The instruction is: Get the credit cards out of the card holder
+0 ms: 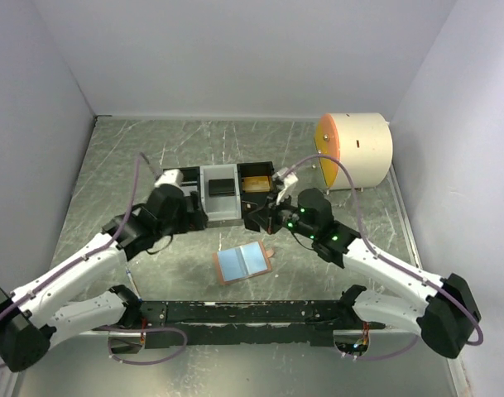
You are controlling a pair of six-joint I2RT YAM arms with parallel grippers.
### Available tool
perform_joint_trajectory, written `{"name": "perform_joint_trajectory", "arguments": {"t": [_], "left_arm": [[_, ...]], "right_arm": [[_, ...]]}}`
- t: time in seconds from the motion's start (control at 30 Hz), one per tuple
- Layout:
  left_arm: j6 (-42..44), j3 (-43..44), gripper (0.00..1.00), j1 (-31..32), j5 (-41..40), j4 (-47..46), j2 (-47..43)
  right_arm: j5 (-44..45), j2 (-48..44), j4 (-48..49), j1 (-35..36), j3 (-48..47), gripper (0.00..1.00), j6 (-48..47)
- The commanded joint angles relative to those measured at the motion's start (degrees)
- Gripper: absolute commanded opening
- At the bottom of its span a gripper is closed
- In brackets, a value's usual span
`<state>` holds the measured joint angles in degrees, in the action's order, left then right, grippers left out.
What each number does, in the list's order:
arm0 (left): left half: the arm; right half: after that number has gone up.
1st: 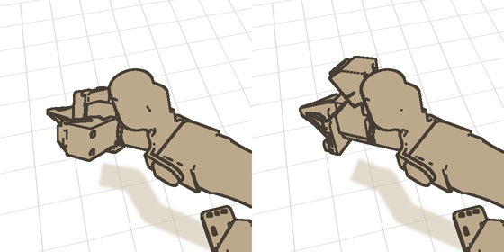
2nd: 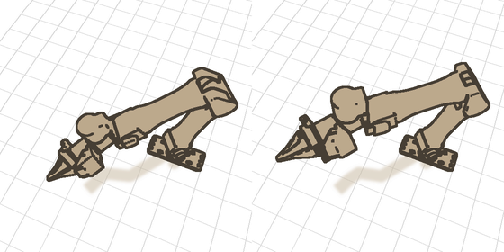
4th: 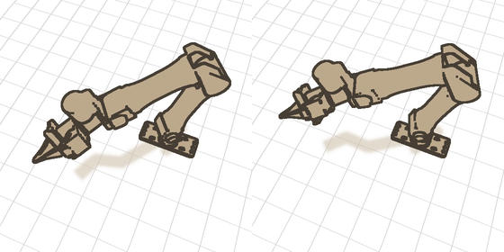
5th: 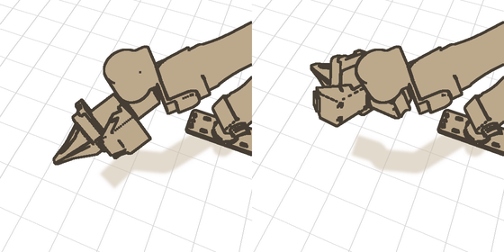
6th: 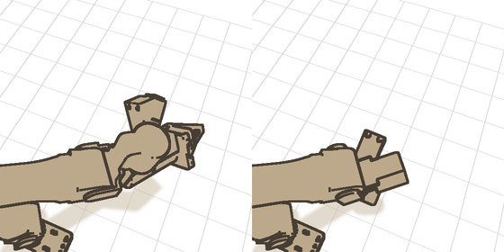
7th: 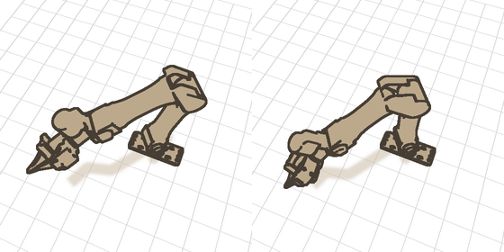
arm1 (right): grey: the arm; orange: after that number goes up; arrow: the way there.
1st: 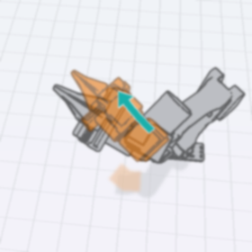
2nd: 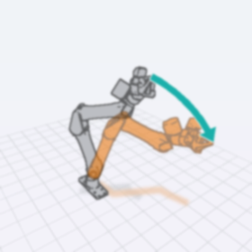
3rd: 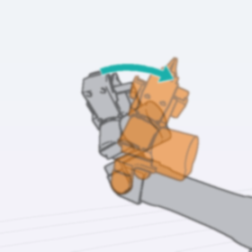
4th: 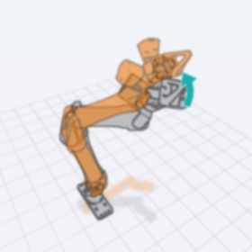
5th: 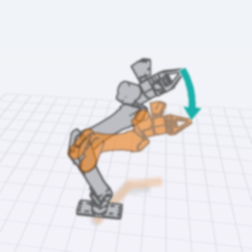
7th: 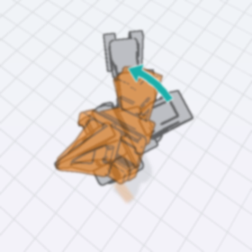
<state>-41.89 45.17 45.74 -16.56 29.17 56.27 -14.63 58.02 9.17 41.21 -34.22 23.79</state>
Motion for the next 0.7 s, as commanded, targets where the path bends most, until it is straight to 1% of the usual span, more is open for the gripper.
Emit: {"name": "perform_joint_trajectory", "arguments": {"t": [0.0, 0.1, 0.17, 0.27, 0.33, 0.4, 0.43, 0.5, 0.57, 0.67], "left_arm": [[7.71, 3.27, 1.00, -13.29, 6.49, 5.69, -2.04], [12.16, 6.19, 1.00, -21.19, 7.76, 8.14, -2.11], [14.90, 7.30, 1.00, -26.22, 7.48, 9.29, -1.76], [18.50, 6.34, 1.00, -31.96, 2.90, 8.98, -1.86], [19.49, 5.78, 1.00, -33.13, 1.11, 9.08, -2.91], [19.24, 2.74, 1.00, -33.17, -0.74, 7.05, -6.05], [19.13, 0.84, 1.00, -33.17, -0.42, 5.26, -7.85], [19.18, 1.21, 1.00, -33.17, 0.51, 5.19, -10.42], [18.99, 0.01, 1.00, -33.17, -0.95, 3.95, -12.33], [18.89, 0.04, 1.00, -33.17, -1.11, 4.62, -12.18]], "right_arm": [[13.98, 4.69, -5.08, 6.77, -6.78, 0.00, -13.30], [17.90, 9.96, -5.74, 10.25, -10.64, 0.00, -19.86], [17.51, 13.73, -6.13, 10.95, -13.53, 0.00, -23.76], [19.23, 19.59, -7.24, 11.45, -18.44, 0.00, -27.16], [20.47, 23.14, -7.24, 11.54, -21.29, 0.00, -29.80], [20.54, 26.78, -7.63, 11.55, -24.98, 0.00, -31.91], [19.41, 28.79, -8.30, 11.58, -26.99, 0.00, -32.92], [18.74, 32.59, -9.36, 11.53, -30.83, 0.00, -34.63], [19.48, 36.46, -10.27, 11.59, -34.43, 0.00, -35.53], [23.72, 42.31, -11.13, 11.56, -39.44, 0.00, -37.33]]}}
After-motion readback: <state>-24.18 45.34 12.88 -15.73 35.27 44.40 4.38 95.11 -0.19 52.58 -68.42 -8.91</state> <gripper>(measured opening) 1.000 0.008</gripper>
